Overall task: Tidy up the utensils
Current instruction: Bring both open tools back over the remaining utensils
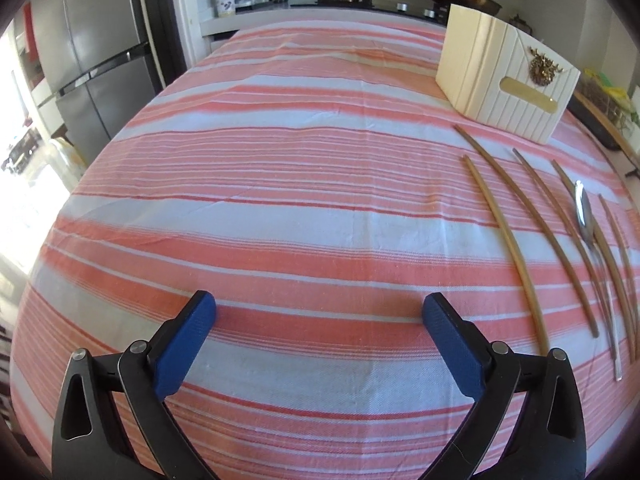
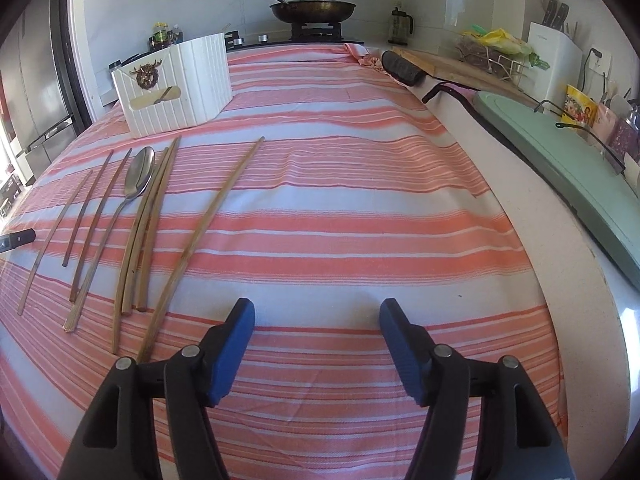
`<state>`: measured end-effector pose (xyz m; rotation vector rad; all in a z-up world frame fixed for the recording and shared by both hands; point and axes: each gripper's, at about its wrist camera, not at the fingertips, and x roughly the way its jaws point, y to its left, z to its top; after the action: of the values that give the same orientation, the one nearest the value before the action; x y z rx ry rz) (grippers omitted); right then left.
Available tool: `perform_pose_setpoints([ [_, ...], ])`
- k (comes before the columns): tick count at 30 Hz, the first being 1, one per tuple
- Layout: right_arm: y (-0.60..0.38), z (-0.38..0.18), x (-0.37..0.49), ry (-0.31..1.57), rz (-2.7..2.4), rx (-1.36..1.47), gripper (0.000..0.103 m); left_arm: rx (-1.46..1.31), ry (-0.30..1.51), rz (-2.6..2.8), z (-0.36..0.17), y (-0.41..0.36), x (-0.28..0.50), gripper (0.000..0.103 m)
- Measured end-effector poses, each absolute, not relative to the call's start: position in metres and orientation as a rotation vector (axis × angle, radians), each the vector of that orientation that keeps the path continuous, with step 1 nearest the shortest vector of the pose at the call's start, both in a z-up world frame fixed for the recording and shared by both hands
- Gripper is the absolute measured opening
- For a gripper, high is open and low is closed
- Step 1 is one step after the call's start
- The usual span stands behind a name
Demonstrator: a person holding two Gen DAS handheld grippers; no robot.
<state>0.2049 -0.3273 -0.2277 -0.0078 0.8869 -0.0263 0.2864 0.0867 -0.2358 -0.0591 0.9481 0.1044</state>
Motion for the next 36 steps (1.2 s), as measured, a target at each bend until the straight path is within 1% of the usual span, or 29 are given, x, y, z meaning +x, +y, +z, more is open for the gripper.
perform_pose_setpoints([
  [12,-0.3289,-0.2280,0.2056,0.888,-0.021,0.001,0.069,-0.060,0.963,0.100,-0.2355,0.0861,0.2849,0.103],
  [36,-0.3288,-0.2280,0.2056,0.888,-0.022,-0.002,0.069,-0.050,0.969,0.069,-0.2339,0.0877,0.2812,0.103],
])
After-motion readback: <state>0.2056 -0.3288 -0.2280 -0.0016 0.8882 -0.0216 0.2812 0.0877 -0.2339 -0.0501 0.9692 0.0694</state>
